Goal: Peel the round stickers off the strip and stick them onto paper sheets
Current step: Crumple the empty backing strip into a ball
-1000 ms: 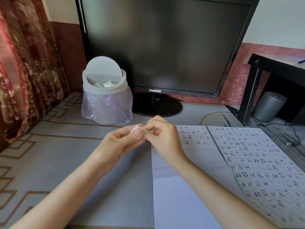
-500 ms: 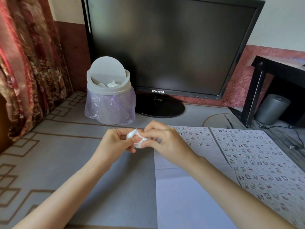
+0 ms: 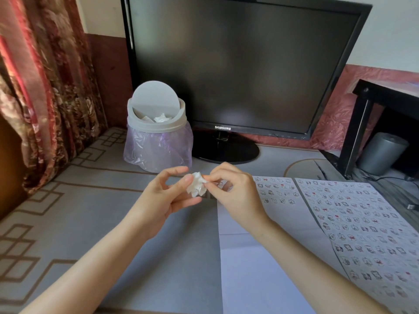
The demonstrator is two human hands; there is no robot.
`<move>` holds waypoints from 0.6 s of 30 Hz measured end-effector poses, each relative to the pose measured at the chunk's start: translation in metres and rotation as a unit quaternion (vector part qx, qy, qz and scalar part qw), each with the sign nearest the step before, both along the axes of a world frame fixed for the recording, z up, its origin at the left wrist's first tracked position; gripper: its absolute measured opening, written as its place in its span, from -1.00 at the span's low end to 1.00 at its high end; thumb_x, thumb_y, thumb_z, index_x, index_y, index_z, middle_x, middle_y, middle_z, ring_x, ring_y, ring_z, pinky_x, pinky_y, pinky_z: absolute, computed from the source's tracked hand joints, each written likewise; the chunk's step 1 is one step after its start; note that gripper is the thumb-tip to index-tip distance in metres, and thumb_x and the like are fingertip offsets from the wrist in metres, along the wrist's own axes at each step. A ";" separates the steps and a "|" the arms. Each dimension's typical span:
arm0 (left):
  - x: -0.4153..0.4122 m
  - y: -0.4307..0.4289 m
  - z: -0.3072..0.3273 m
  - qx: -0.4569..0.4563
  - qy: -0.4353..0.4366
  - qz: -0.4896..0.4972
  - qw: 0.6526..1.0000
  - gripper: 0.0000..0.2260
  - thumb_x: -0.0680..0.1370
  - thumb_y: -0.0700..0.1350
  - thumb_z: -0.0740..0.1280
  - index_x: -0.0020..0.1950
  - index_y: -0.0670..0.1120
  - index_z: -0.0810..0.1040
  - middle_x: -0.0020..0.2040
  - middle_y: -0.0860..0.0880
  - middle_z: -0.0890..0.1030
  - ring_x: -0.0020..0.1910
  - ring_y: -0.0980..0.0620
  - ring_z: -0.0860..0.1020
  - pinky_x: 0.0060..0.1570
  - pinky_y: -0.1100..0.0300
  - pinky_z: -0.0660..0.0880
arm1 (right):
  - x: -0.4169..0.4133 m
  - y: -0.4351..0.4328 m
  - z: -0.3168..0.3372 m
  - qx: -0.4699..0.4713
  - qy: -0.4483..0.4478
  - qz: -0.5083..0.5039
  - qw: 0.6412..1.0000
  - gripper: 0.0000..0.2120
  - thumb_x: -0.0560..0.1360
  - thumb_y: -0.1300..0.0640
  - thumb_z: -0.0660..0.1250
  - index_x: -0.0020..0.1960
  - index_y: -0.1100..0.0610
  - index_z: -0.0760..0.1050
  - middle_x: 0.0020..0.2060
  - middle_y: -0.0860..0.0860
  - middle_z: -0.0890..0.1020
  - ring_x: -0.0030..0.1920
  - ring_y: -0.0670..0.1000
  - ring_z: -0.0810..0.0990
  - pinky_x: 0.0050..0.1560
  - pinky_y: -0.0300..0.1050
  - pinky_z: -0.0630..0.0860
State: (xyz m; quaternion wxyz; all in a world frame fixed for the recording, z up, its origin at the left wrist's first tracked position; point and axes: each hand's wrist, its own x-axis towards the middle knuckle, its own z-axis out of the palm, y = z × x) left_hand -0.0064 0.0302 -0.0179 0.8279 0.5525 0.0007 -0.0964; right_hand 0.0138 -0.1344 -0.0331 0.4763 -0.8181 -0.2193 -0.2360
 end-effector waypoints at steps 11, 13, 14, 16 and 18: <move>0.006 -0.014 0.002 -0.007 -0.001 0.127 0.992 -0.86 0.47 -0.20 0.39 -0.01 -0.21 0.64 -0.18 -0.13 0.69 -0.22 0.03 0.66 -0.23 0.33 0.57 | -0.014 0.031 -0.002 0.061 -0.019 -0.041 0.997 -0.82 0.43 0.21 0.40 0.03 0.14 0.65 -0.27 -0.03 0.45 -0.27 -0.12 0.49 -0.24 -0.39 0.40; 0.007 -0.014 0.003 -0.013 0.011 0.159 0.987 -0.90 0.47 -0.21 0.40 -0.04 -0.20 0.63 -0.22 -0.10 0.67 -0.25 0.04 0.63 -0.28 0.35 0.57 | -0.015 0.032 -0.006 0.005 -0.023 -0.024 0.999 -0.65 0.40 0.15 0.44 0.18 0.10 0.59 -0.20 -0.03 0.43 -0.23 -0.13 0.45 -0.21 -0.38 0.41; 0.007 -0.014 0.004 -0.012 0.014 0.162 0.987 -0.90 0.47 -0.21 0.40 -0.04 -0.20 0.62 -0.22 -0.09 0.66 -0.25 0.04 0.62 -0.29 0.36 0.56 | -0.014 0.032 -0.008 -0.003 -0.024 -0.022 0.999 -0.59 0.38 0.15 0.47 0.22 0.09 0.57 -0.19 -0.04 0.41 -0.22 -0.14 0.44 -0.20 -0.38 0.40; 0.005 -0.017 0.005 -0.021 0.017 0.142 0.989 -0.90 0.49 -0.20 0.39 -0.04 -0.20 0.62 -0.26 -0.09 0.67 -0.30 0.05 0.64 -0.31 0.34 0.57 | -0.010 0.032 -0.009 0.020 -0.025 -0.033 0.999 -0.59 0.37 0.19 0.49 0.21 0.10 0.57 -0.20 -0.05 0.39 -0.24 -0.15 0.42 -0.20 -0.39 0.40; 0.001 -0.019 0.004 -0.032 0.018 0.127 0.991 -0.89 0.50 -0.19 0.38 -0.04 -0.21 0.61 -0.26 -0.11 0.69 -0.30 0.04 0.67 -0.28 0.32 0.58 | -0.007 0.033 -0.008 0.028 -0.028 -0.047 0.998 -0.66 0.38 0.20 0.47 0.15 0.12 0.60 -0.20 -0.07 0.40 -0.27 -0.15 0.43 -0.22 -0.33 0.42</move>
